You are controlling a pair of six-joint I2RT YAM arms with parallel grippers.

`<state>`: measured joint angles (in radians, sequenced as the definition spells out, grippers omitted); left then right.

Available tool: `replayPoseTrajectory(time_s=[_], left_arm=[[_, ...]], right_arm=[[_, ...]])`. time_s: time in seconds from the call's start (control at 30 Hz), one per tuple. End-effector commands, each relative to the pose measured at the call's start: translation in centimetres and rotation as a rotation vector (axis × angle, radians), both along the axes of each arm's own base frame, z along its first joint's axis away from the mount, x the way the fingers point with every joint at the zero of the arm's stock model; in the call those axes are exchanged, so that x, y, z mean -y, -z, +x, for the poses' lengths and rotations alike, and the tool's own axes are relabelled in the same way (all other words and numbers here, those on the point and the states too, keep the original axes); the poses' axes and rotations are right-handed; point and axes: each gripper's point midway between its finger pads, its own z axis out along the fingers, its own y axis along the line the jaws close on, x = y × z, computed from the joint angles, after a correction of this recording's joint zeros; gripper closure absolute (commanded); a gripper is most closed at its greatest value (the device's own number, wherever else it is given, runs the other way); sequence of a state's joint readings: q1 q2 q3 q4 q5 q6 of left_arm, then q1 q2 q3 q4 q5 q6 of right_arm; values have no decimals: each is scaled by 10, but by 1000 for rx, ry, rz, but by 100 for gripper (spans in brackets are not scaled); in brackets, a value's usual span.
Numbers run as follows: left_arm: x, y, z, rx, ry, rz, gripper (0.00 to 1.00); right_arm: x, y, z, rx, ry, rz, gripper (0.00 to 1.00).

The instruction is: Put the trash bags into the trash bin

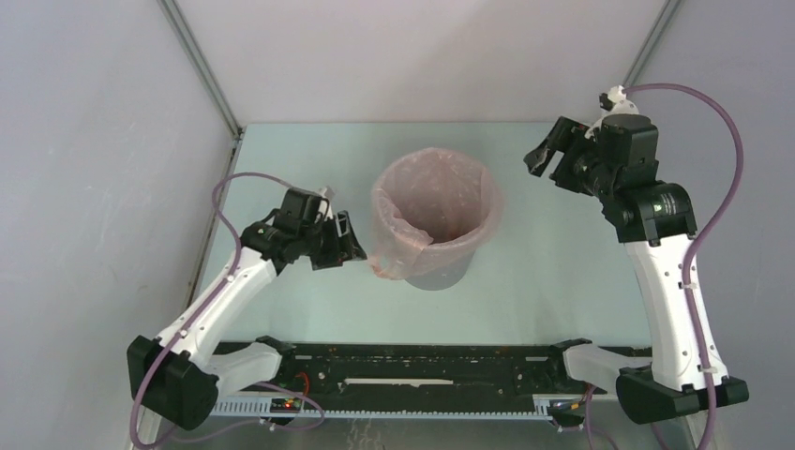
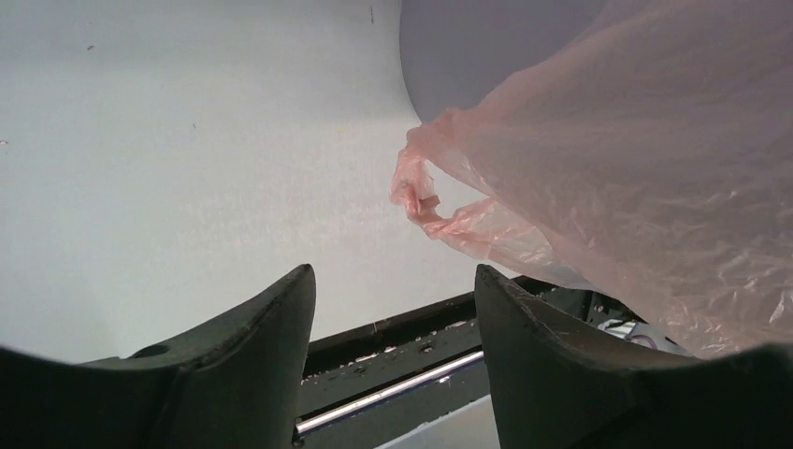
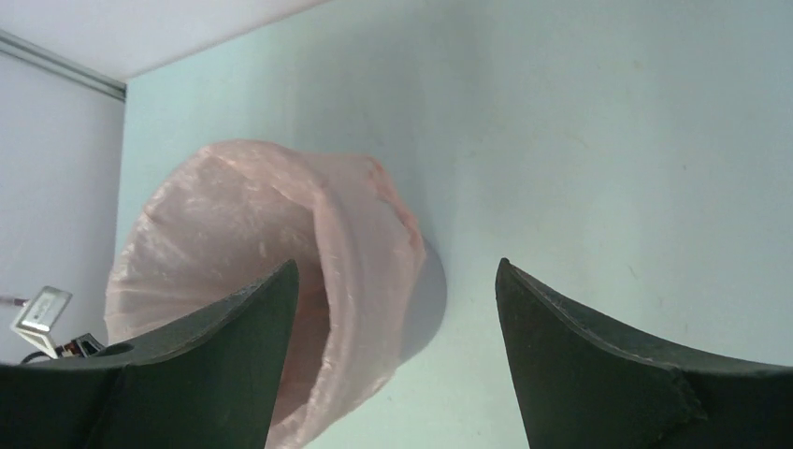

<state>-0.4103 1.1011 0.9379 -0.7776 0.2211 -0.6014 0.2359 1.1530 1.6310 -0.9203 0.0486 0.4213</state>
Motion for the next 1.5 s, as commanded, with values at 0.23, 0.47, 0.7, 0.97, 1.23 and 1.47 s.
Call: replayPoseTrajectory(time_s=[0.23,0.47,0.7,0.97,1.23,1.47], left_arm=[[10,-23,86,-55,-254,-309,37],[81,3,103,-230,-194,-490,41],[149,-2,94,-325,-203,-707,40],[226,-6,93,-394,-102,-754,41],[250,-31,67,-333,130,-701,34],[142,-19,63,-205,-1,-524,32]], right_arm=[[-9,-24,-56,-22,-102,147,0],[-5,-42,-101,27,-95,200,0],[7,-42,-127,57,-50,203,0],[14,-39,-143,60,-22,203,0],[3,-49,-139,104,-75,245,0],[-16,-73,-128,159,-182,278,0]])
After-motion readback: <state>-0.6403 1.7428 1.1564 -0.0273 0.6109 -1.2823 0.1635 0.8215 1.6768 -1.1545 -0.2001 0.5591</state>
